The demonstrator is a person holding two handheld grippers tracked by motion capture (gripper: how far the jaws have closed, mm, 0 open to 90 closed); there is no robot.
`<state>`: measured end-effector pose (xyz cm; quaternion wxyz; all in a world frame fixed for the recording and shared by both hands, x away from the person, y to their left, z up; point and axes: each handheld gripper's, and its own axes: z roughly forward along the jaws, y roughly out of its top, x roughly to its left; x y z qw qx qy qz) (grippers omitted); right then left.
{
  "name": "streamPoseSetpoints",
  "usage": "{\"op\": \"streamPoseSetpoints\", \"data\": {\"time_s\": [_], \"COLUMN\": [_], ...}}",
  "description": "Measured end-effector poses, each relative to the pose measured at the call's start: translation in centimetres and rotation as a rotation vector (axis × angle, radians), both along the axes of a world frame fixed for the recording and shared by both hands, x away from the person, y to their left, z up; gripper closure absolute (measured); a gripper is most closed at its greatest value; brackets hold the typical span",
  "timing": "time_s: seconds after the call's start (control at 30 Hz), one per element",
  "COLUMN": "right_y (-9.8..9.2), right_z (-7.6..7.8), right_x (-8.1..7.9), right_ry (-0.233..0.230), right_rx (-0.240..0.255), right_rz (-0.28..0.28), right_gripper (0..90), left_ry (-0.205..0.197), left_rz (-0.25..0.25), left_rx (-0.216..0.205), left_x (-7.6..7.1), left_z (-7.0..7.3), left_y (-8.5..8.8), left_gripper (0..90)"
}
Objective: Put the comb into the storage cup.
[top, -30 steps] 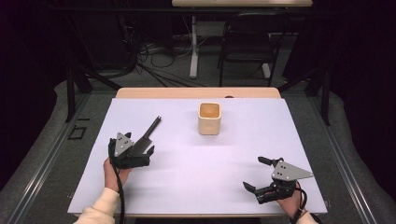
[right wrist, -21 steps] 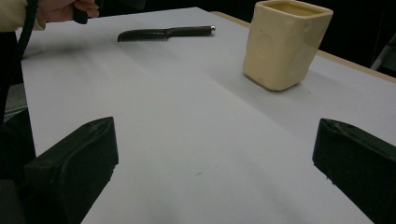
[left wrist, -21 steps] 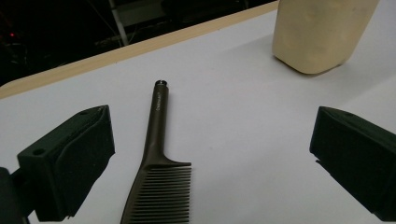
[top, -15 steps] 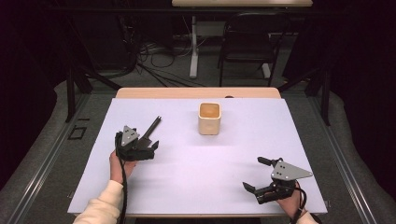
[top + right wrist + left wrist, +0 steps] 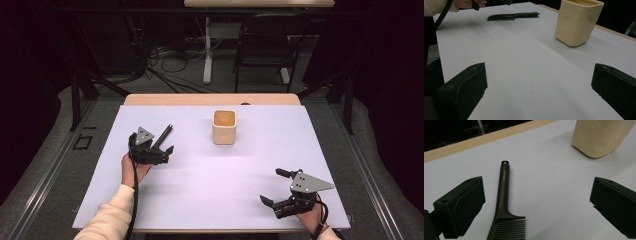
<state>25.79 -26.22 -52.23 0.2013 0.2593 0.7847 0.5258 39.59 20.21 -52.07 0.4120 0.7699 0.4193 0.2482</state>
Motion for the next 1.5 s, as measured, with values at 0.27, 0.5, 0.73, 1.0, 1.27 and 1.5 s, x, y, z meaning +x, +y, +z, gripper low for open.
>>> {"op": "streamPoseSetpoints", "data": {"time_s": [0.27,0.5,0.73,1.0,1.27,1.5], "right_y": [0.0,0.0,0.0,-0.1,0.1,0.1], "right_z": [-0.1,-0.1,-0.1,-0.1,-0.1,-0.1], "right_x": [0.1,0.1,0.1,0.1,0.1,0.1], "right_ry": [0.010,0.020,0.017,0.017,0.026,0.024], "right_rx": [-0.002,-0.003,-0.001,0.001,-0.009,-0.011], "right_rz": [0.002,0.001,0.005,0.006,0.014,0.019], "right_gripper": [0.0,0.0,0.0,0.0,0.0,0.0], "left_ry": [0.027,0.062,0.054,0.057,0.074,0.079], "left_rz": [0.017,0.015,0.042,0.057,0.087,0.116], "left_rx": [-0.002,0.022,0.044,0.082,0.051,0.060], "left_x": [1.3,2.6,3.6,4.8,6.3,7.5], "left_z": [0.0,0.1,0.6,0.5,0.6,0.3], "left_y": [0.1,-0.4,-0.9,-1.8,-1.2,-1.5], "left_gripper": [0.4,0.5,1.8,18.9,38.6,60.5]}}
